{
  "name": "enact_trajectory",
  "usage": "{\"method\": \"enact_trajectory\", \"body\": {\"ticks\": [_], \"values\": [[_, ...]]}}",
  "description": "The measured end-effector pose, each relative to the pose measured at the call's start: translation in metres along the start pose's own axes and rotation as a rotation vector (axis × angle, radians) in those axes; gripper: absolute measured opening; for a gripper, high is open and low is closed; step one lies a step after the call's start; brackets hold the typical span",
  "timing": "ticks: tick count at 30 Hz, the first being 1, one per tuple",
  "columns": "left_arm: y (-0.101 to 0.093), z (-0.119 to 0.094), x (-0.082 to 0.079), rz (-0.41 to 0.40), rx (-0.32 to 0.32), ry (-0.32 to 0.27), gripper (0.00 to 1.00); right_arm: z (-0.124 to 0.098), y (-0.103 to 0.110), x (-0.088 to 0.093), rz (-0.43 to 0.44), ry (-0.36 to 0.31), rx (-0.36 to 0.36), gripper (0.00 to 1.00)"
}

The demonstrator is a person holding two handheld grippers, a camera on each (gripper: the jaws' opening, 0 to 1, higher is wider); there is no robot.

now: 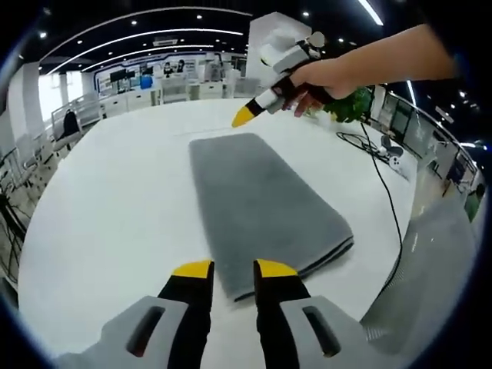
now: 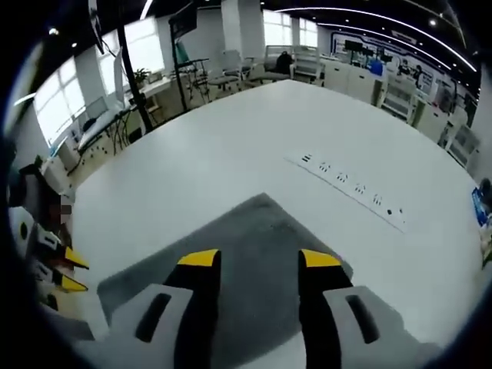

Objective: Fold the towel on the table until its edges align and the towel forms a compact rectangular stack.

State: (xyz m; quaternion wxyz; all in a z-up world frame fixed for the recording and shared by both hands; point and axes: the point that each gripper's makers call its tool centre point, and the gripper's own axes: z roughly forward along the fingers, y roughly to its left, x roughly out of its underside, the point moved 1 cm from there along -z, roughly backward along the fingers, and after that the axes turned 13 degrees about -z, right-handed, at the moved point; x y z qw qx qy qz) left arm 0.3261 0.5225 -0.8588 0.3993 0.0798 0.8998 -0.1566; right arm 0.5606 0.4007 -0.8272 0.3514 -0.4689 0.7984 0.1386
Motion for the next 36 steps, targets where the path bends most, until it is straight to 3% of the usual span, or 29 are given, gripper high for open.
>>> {"method": "enact_trajectory", "body": {"ticks": [5, 13, 18, 25, 29, 36], "values": [[-0.005, 0.010, 0.003, 0.061, 0.022, 0.055, 0.24, -0.003, 0.006, 0.000, 0.005, -0.015, -0.010, 0.44], [-0.018, 0.021, 0.008, 0.080, 0.048, 0.077, 0.23, -0.015, 0.011, 0.006, 0.001, -0.015, -0.017, 0.45], [-0.029, 0.030, 0.011, 0.132, 0.066, 0.091, 0.23, -0.031, 0.020, 0.012, -0.027, 0.004, -0.044, 0.44], [-0.050, 0.041, 0.010, 0.155, 0.108, 0.119, 0.23, -0.054, 0.014, 0.005, -0.017, -0.025, -0.033, 0.45], [-0.049, 0.047, 0.023, 0.153, 0.101, 0.158, 0.23, -0.067, 0.010, 0.005, -0.043, -0.021, -0.031, 0.45], [-0.052, 0.051, 0.024, 0.147, 0.121, 0.167, 0.23, -0.078, 0.006, 0.013, -0.026, -0.030, -0.025, 0.46]]}}
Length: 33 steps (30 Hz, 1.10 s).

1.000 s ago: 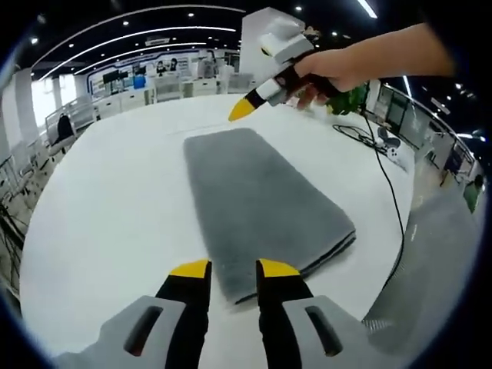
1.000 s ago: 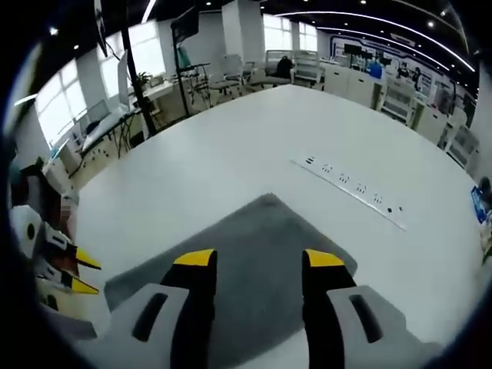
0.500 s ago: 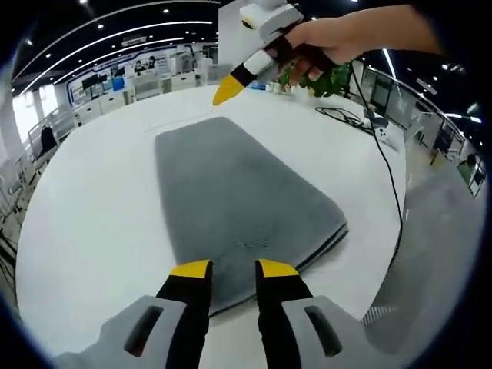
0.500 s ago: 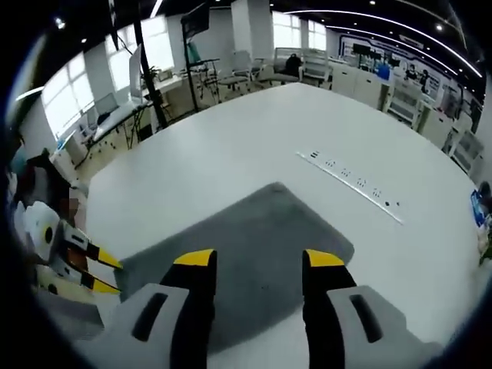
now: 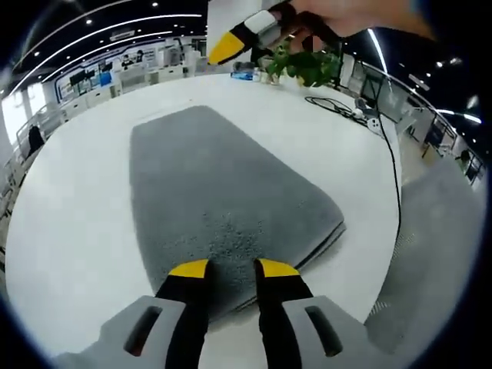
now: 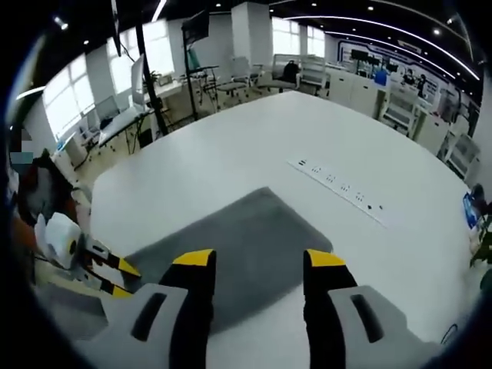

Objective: Fold the towel on the table until its edges align and the towel forms a compact rectangular stack.

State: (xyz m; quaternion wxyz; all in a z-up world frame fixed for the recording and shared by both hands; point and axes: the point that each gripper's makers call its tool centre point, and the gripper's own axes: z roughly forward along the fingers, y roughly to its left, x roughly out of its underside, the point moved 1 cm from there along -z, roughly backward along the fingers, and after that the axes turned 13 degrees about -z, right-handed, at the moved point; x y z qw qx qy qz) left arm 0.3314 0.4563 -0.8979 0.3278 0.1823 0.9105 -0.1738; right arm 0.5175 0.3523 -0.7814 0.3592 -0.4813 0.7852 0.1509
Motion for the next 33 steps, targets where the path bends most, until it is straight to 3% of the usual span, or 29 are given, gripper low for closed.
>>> {"method": "enact_trajectory", "body": {"ticks": [6, 8, 11, 16, 20, 24, 33], "values": [[-0.014, 0.006, -0.002, 0.008, 0.025, 0.024, 0.23, -0.005, 0.000, 0.016, 0.024, -0.002, -0.001, 0.48], [-0.021, 0.009, -0.001, 0.051, 0.033, 0.039, 0.23, -0.006, -0.002, 0.025, 0.030, 0.008, -0.002, 0.48], [-0.022, 0.012, -0.001, 0.141, -0.009, 0.051, 0.23, -0.012, -0.001, 0.040, 0.044, 0.026, 0.000, 0.48], [-0.027, 0.013, -0.002, 0.116, 0.009, 0.047, 0.22, -0.014, 0.005, 0.059, 0.076, 0.031, 0.006, 0.49], [-0.035, 0.016, -0.002, 0.204, 0.019, 0.059, 0.21, -0.018, 0.011, 0.074, 0.095, 0.041, -0.002, 0.49], [-0.043, 0.019, -0.002, 0.220, 0.035, 0.055, 0.20, -0.027, 0.020, 0.086, 0.111, 0.047, -0.003, 0.50], [-0.059, 0.027, -0.006, 0.258, 0.034, 0.080, 0.19, -0.033, 0.010, 0.112, 0.119, 0.068, -0.005, 0.51]]}}
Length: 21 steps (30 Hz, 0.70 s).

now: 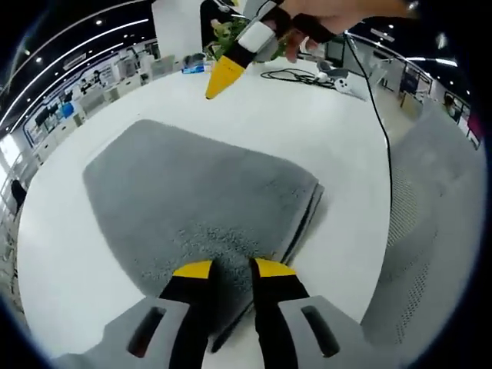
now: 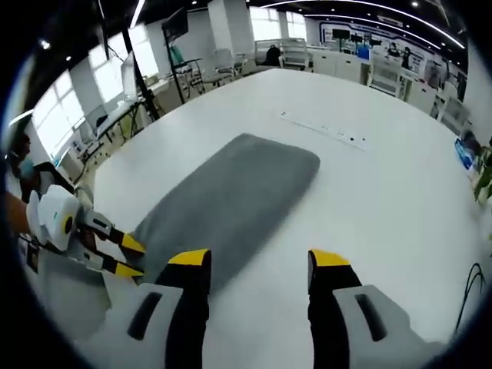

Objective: Fold the towel on the table until its edges align and the towel forms a compact rectangular stack.

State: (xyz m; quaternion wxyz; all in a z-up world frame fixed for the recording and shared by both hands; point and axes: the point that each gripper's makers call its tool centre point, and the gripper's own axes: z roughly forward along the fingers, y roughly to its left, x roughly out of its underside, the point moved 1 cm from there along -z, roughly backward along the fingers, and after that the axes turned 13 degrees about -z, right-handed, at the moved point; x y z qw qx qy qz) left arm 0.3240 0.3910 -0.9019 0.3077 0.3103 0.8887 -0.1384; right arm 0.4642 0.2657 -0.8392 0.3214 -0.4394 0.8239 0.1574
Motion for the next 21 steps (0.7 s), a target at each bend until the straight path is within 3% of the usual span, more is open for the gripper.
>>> {"method": "enact_trajectory", "body": {"ticks": [9, 14, 17, 21], "values": [[0.001, 0.000, 0.001, -0.016, -0.027, 0.029, 0.19, -0.015, -0.007, 0.011, 0.030, -0.043, 0.016, 0.51], [0.001, 0.000, 0.000, -0.027, -0.056, 0.048, 0.20, -0.024, 0.003, 0.016, 0.024, -0.055, -0.002, 0.51], [0.003, -0.004, -0.002, -0.081, -0.073, 0.058, 0.21, -0.024, 0.008, 0.021, 0.020, -0.061, -0.018, 0.51], [0.001, -0.013, -0.009, -0.068, -0.103, 0.038, 0.28, -0.026, 0.017, 0.028, 0.017, -0.068, -0.046, 0.51]]}}
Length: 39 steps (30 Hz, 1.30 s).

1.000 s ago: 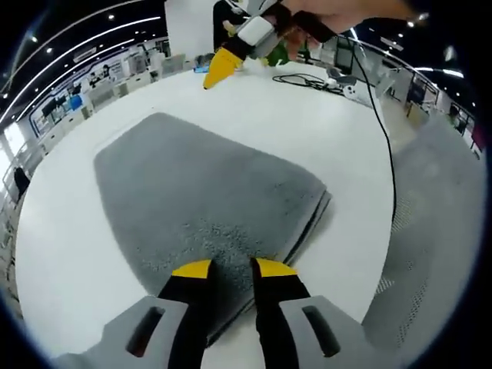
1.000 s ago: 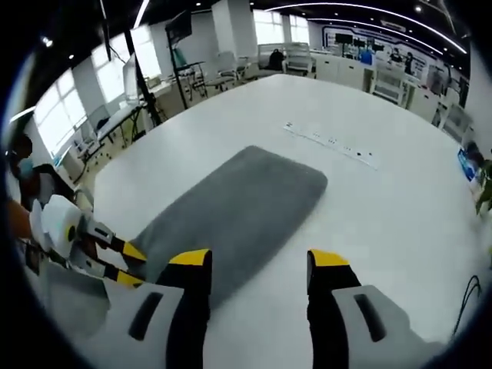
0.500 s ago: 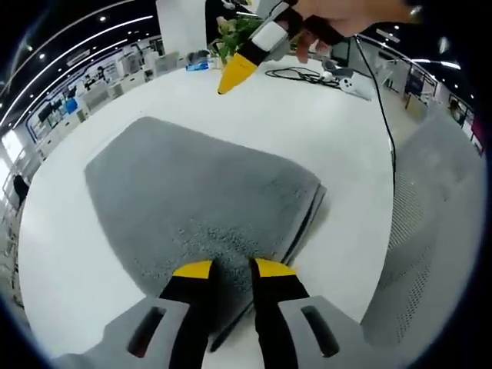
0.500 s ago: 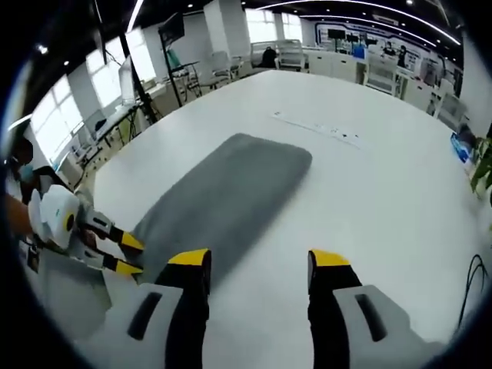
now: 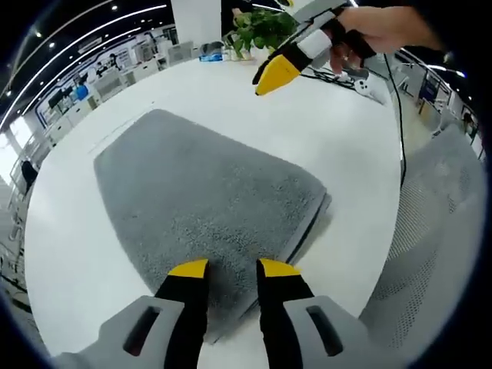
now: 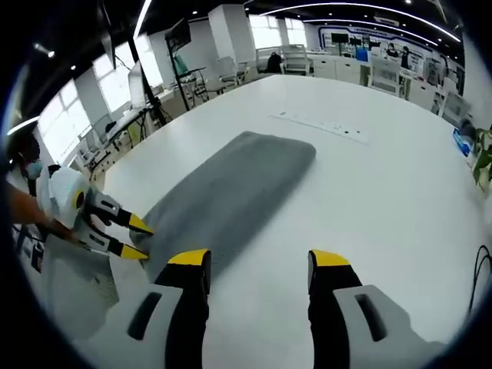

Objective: Fold the towel on the table until its edges align and the towel forms a compact rectangular stack.

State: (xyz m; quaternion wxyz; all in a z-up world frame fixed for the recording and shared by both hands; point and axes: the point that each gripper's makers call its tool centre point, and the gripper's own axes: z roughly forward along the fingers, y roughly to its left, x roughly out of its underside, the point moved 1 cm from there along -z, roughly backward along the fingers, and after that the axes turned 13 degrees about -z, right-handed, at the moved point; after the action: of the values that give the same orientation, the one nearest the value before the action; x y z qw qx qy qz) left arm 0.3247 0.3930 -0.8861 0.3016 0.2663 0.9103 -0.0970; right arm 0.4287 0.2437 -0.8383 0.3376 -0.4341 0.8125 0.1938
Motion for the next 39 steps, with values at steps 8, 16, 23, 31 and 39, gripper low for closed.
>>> {"method": "enact_trajectory", "body": {"ticks": [8, 16, 23, 31, 39], "values": [[0.008, -0.019, -0.011, -0.020, -0.057, -0.036, 0.32, -0.006, 0.004, 0.001, -0.007, -0.030, -0.025, 0.51], [0.027, -0.035, -0.026, -0.049, -0.100, -0.071, 0.34, -0.007, 0.007, -0.004, -0.014, -0.059, -0.031, 0.51], [0.040, -0.044, -0.039, -0.105, -0.117, -0.107, 0.38, -0.007, 0.013, -0.008, -0.034, -0.074, -0.031, 0.51], [0.066, -0.041, -0.051, -0.169, -0.101, -0.137, 0.40, 0.002, 0.014, -0.014, -0.030, -0.075, -0.026, 0.49], [0.080, -0.033, -0.056, -0.143, -0.074, -0.137, 0.38, 0.016, 0.017, -0.014, -0.021, -0.047, -0.005, 0.40]]}}
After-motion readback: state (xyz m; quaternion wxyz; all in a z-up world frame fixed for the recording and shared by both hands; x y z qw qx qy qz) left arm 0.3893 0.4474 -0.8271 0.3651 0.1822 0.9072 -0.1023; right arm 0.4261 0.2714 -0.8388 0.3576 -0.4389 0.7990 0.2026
